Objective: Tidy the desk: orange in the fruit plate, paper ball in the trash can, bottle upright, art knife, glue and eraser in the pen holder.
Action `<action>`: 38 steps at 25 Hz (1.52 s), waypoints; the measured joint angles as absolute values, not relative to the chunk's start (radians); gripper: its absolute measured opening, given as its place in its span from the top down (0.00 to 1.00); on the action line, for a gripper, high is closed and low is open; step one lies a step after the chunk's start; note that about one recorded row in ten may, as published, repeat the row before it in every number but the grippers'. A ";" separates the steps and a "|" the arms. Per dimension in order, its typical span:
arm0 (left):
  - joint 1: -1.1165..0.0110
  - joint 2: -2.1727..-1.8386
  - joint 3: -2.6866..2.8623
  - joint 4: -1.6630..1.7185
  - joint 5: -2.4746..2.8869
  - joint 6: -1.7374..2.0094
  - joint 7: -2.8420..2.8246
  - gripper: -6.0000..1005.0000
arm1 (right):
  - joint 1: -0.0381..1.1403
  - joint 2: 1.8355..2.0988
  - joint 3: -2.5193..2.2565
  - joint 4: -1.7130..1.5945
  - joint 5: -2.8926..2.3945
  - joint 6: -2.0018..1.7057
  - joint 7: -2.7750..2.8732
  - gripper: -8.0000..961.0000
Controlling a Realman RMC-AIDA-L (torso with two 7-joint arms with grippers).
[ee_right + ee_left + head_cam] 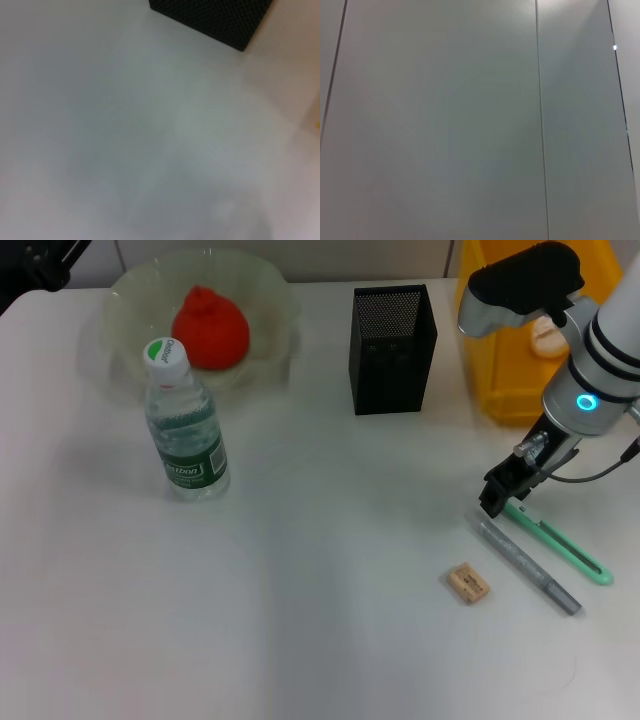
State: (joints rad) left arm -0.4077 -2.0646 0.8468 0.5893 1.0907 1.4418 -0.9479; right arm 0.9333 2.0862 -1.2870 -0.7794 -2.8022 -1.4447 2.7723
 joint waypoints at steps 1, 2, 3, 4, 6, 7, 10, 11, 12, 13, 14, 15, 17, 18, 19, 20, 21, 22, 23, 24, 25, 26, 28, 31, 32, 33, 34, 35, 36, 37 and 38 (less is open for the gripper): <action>-0.408 -2.065 0.847 0.589 1.091 1.442 -0.948 0.48 | 0.933 2.086 -1.287 -0.779 -2.803 -1.444 2.772 0.56; -0.408 -2.065 0.847 0.589 1.091 1.442 -0.948 0.48 | 0.933 2.086 -1.287 -0.779 -2.803 -1.444 2.772 0.56; -0.408 -2.065 0.847 0.589 1.091 1.442 -0.948 0.48 | 0.932 2.086 -1.287 -0.779 -2.804 -1.444 2.772 0.56; -0.408 -2.065 0.847 0.589 1.091 1.443 -0.948 0.48 | 0.931 2.086 -1.287 -0.779 -2.804 -1.443 2.772 0.56; -0.408 -2.065 0.847 0.589 1.091 1.443 -0.948 0.48 | 0.931 2.086 -1.287 -0.779 -2.804 -1.442 2.772 0.57; -0.408 -2.065 0.847 0.590 1.091 1.443 -0.948 0.48 | 0.930 2.086 -1.287 -0.779 -2.804 -1.442 2.772 0.57; -0.408 -2.066 0.847 0.591 1.092 1.444 -0.948 0.48 | 0.928 2.086 -1.287 -0.779 -2.805 -1.440 2.772 0.57; -0.408 -2.066 0.847 0.591 1.093 1.444 -0.948 0.48 | 0.927 2.086 -1.287 -0.779 -2.805 -1.439 2.772 0.58; -0.408 -2.066 0.847 0.591 1.093 1.444 -0.948 0.48 | 0.926 2.086 -1.287 -0.779 -2.805 -1.437 2.772 0.58; -0.408 -2.066 0.849 0.592 1.093 1.444 -0.948 0.48 | 0.926 2.086 -1.287 -0.779 -2.805 -1.435 2.772 0.58; -0.408 -2.066 0.849 0.592 1.093 1.444 -0.948 0.48 | 0.925 2.085 -1.287 -0.779 -2.805 -1.434 2.772 0.58; -0.408 -2.066 0.850 0.592 1.093 1.444 -0.948 0.48 | 0.924 2.085 -1.287 -0.779 -2.806 -1.433 2.772 0.58; -0.407 -2.066 0.851 0.593 1.093 1.444 -0.948 0.48 | 0.924 2.084 -1.287 -0.778 -2.806 -1.431 2.772 0.59; -0.407 -2.066 0.851 0.593 1.092 1.444 -0.948 0.48 | 0.923 2.083 -1.286 -0.778 -2.807 -1.428 2.772 0.60; -0.407 -2.066 0.851 0.593 1.092 1.444 -0.948 0.48 | 0.923 2.083 -1.286 -0.778 -2.807 -1.428 2.772 0.60; -0.407 -2.066 0.851 0.593 1.093 1.444 -0.947 0.48 | 0.922 2.083 -1.284 -0.778 -2.808 -1.426 2.772 0.61; -0.407 -2.066 0.851 0.593 1.093 1.444 -0.947 0.48 | 0.922 2.082 -1.282 -0.778 -2.808 -1.426 2.772 0.62; -0.407 -2.066 0.851 0.593 1.093 1.444 -0.947 0.48 | 0.922 2.082 -1.281 -0.778 -2.808 -1.425 2.772 0.62; -0.408 -2.066 0.851 0.593 1.093 1.444 -0.947 0.48 | 0.919 2.081 -1.279 -0.778 -2.808 -1.423 2.772 0.63; -0.408 -2.066 0.851 0.593 1.093 1.443 -0.947 0.48 | 0.919 2.081 -1.279 -0.778 -2.808 -1.423 2.772 0.72; -0.409 -2.066 0.850 0.594 1.093 1.443 -0.947 0.48 | 0.917 2.081 -1.278 -0.778 -2.808 -1.422 2.772 0.82; -0.409 -2.066 0.850 0.594 1.093 1.444 -0.947 0.48 | 0.915 2.081 -1.278 -0.778 -2.807 -1.421 2.772 0.82; -0.410 -2.066 0.851 0.595 1.094 1.444 -0.947 0.48 | 0.911 2.080 -1.274 -0.778 -2.802 -1.419 2.772 0.82; -0.410 -2.066 0.849 0.596 1.093 1.443 -0.947 0.48 | 0.901 2.079 -1.242 -0.799 -2.798 -1.433 2.766 0.82; -0.410 -2.066 0.849 0.597 1.093 1.443 -0.946 0.48 | 0.895 2.078 -1.224 -0.816 -2.797 -1.445 2.760 0.82; -0.410 -2.066 0.849 0.597 1.093 1.443 -0.946 0.48 | 0.889 2.078 -1.200 -0.842 -2.797 -1.464 2.753 0.82; -0.410 -2.066 0.848 0.598 1.093 1.443 -0.946 0.48 | 0.880 2.078 -1.171 -0.880 -2.796 -1.492 2.743 0.82; -0.410 -2.066 0.848 0.600 1.093 1.443 -0.946 0.48 | 0.871 2.077 -1.146 -0.915 -2.795 -1.517 2.733 0.82; -0.410 -2.066 0.847 0.601 1.092 1.443 -0.946 0.48 | 0.858 2.077 -1.112 -0.966 -2.790 -1.550 2.719 0.82; -0.410 -2.066 0.847 0.602 1.092 1.443 -0.946 0.48 | 0.843 2.076 -1.075 -1.024 -2.776 -1.588 2.703 0.81; -0.410 -2.066 0.847 0.603 1.092 1.442 -0.946 0.48 | 0.832 2.076 -1.048 -1.062 -2.758 -1.609 2.690 0.81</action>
State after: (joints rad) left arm -0.4099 -2.0663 0.8466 0.6033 1.0922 1.4425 -0.9464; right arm 0.8321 2.0756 -1.0478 -1.0618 -2.7584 -1.6092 2.6900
